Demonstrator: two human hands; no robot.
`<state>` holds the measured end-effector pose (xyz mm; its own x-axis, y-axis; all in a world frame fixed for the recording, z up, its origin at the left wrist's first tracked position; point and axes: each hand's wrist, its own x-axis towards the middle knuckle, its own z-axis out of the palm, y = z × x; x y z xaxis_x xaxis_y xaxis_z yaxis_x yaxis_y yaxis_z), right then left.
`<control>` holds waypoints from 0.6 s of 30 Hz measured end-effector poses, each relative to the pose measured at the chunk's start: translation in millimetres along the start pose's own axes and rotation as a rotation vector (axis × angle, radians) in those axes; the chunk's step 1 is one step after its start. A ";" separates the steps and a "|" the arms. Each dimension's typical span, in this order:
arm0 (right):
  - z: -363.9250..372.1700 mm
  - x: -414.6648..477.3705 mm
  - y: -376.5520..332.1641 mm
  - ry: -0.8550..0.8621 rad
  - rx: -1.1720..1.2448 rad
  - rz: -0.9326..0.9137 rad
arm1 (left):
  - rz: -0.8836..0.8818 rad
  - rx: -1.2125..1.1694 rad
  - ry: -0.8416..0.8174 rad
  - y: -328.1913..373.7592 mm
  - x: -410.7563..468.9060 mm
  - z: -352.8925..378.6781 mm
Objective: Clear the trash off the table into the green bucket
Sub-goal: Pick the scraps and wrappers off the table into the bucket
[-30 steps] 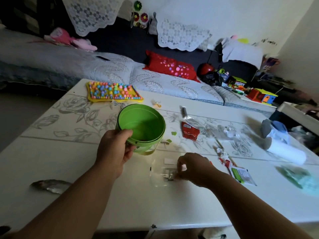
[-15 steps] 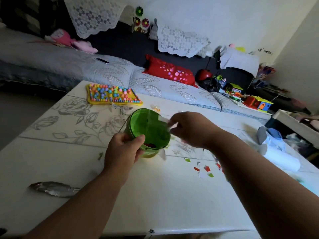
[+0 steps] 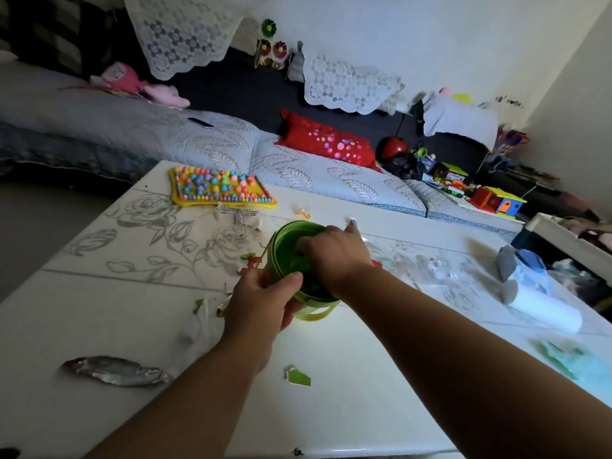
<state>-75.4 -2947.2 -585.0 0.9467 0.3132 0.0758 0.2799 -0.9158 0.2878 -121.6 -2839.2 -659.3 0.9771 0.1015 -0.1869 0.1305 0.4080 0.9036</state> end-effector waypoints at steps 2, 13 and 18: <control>4.6 -2.7 4.2 0.090 0.017 -0.003 | 0.030 0.023 0.005 -1.8 -1.1 2.9; -13.9 -36.8 84.2 0.418 0.599 0.271 | 0.002 0.014 0.033 -14.0 -4.1 33.9; 36.6 -79.4 175.4 0.069 0.458 0.666 | 0.004 0.010 0.054 -17.2 -2.4 40.8</control>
<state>-95.6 -3141.9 -575.5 0.9297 -0.3333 0.1568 -0.2875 -0.9228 -0.2565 -119.3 -2883.5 -658.7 0.9672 0.1522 -0.2035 0.1284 0.3984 0.9082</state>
